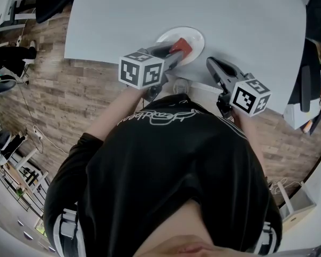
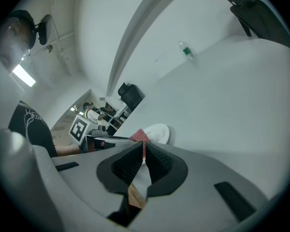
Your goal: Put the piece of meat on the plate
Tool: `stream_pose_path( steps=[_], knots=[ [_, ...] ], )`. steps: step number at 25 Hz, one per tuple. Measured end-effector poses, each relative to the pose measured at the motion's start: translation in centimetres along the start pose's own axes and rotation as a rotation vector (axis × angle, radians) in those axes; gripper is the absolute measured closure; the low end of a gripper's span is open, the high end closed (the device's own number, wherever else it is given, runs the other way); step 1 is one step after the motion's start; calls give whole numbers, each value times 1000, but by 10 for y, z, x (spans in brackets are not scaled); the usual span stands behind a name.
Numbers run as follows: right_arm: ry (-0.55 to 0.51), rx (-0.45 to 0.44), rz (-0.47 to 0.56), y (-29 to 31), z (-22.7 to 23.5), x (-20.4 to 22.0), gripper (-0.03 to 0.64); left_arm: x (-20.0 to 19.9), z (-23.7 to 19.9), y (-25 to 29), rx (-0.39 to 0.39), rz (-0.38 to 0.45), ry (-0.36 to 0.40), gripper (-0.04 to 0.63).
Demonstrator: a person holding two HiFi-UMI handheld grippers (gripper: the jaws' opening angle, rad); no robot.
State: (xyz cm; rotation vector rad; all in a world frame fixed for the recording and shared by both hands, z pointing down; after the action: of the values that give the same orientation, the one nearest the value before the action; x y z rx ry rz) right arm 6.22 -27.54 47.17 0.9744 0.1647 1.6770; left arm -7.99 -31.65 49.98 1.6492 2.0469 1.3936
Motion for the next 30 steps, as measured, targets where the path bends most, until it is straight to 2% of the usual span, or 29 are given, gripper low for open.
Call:
stream_pose_path(
  steps=[9, 14, 30],
  knots=[
    [1, -5, 0, 2, 1, 0, 597, 1, 4, 4, -66, -20, 60, 435],
    [7, -3, 0, 2, 3, 2, 597, 1, 1, 3, -129, -19, 84, 410],
    [13, -13, -4, 3, 0, 5, 597, -4, -5, -5, -155, 11, 81, 379]
  ],
)
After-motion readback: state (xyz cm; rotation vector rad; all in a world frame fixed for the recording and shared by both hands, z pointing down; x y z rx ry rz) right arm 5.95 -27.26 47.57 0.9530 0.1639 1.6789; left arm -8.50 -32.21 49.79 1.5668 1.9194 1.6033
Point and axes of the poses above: the fingertips, and each gripper's own axes: y forward along the fingers, z to its right, x out of its underside, the point moved 4 cm from there along -y, backward along the fingers, and after that the axes turned 15 degrees about -z, right-handed, at the moved point
